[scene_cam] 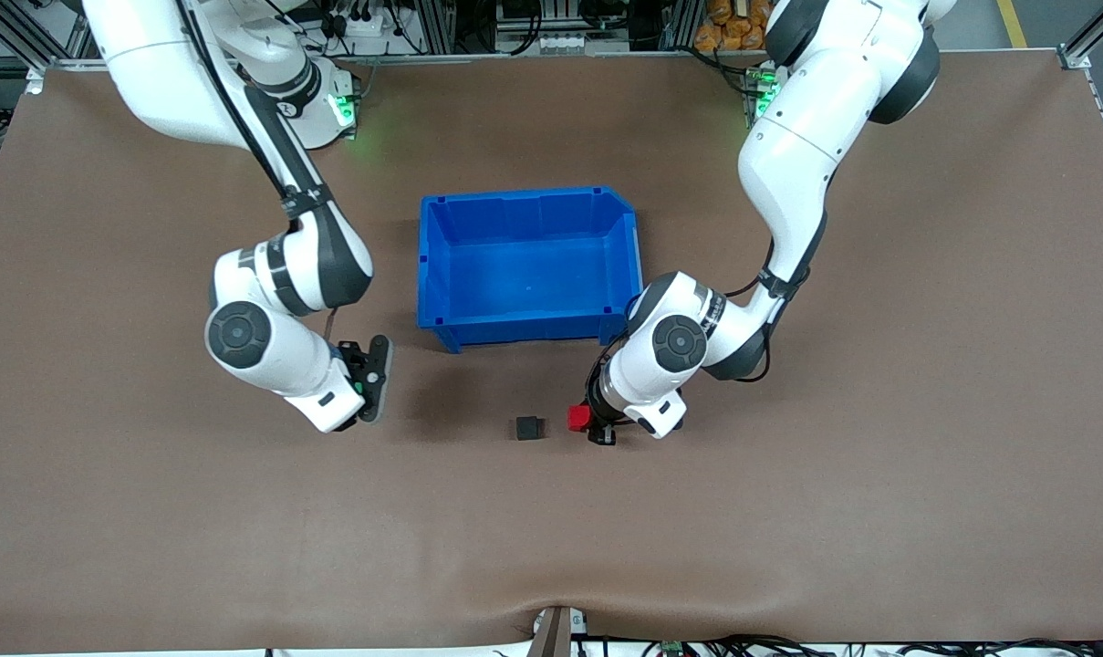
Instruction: Attach green and red cubes to black cube
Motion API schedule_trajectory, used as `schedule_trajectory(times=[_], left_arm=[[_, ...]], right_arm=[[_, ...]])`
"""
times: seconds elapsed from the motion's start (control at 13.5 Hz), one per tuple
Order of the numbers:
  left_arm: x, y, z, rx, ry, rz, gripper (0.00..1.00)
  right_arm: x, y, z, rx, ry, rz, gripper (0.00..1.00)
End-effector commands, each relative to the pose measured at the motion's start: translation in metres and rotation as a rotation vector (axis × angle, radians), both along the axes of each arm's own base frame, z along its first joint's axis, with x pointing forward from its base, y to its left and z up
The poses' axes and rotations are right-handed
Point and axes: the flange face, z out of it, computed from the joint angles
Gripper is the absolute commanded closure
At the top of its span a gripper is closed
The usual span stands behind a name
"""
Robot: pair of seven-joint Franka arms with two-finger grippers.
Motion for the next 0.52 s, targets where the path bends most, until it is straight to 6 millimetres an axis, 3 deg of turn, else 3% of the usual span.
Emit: schedule_trajectory(times=[0.0,0.45], left_arm=[[0.006,-0.014,-0.004,-0.030,-0.041,0.022,1.00],[-0.003,-0.022,-0.019,-0.012,-0.029,0.009,1.00]], right_arm=[[0.005,0.038,-0.003,-0.001,-0.013,-0.001,1.00],[0.003,0.064,-0.016,-0.010,-0.011,-0.046,1.00]])
